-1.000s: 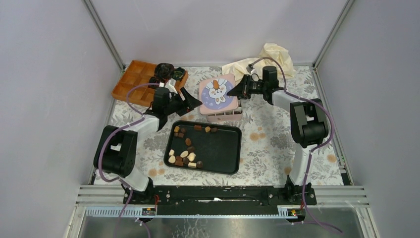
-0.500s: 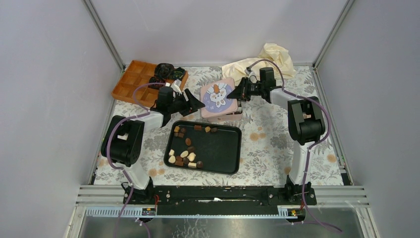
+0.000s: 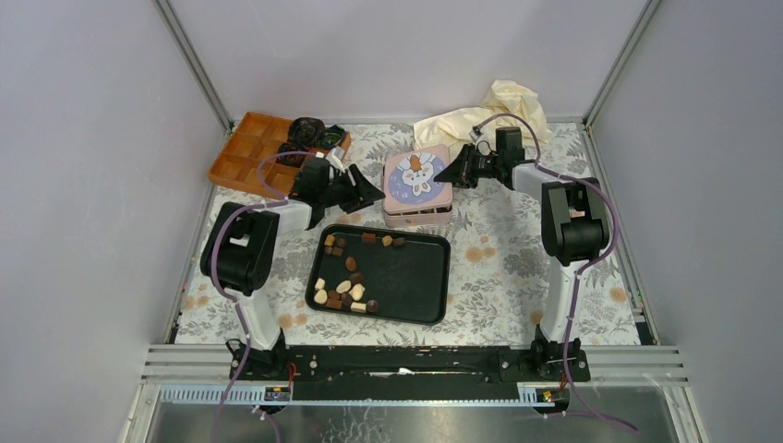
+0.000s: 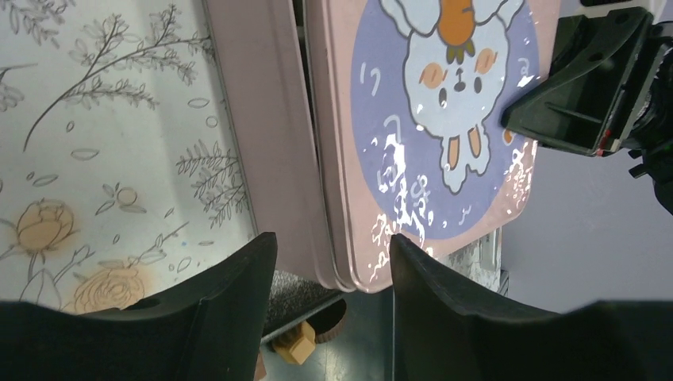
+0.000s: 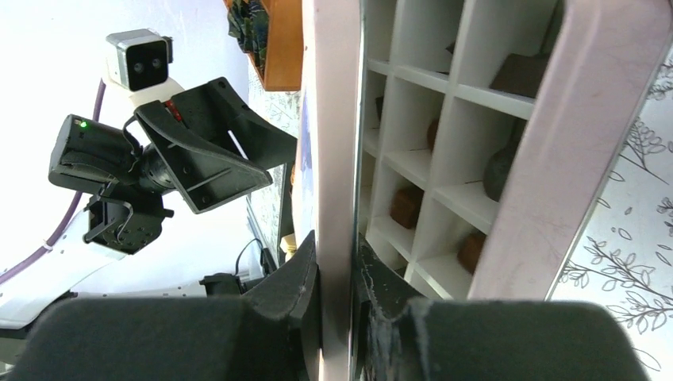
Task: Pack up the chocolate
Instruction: Place the box lid in the packing box.
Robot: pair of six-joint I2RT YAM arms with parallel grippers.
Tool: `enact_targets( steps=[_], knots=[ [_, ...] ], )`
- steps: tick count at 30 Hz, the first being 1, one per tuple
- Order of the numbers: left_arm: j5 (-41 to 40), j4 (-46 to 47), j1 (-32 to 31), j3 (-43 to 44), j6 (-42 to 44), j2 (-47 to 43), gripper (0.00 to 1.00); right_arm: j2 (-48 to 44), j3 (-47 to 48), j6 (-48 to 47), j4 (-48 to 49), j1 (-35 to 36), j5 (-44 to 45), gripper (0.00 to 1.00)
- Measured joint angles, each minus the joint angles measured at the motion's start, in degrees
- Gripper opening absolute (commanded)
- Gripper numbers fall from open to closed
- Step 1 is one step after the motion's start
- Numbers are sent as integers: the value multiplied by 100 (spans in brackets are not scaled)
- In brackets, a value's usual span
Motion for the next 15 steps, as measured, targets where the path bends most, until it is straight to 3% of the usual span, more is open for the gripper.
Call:
enact_targets(
  steps=[15],
  knots=[
    [-33, -422, -144, 623, 260, 343, 61, 391, 356, -96, -236, -66, -511, 11]
  ],
)
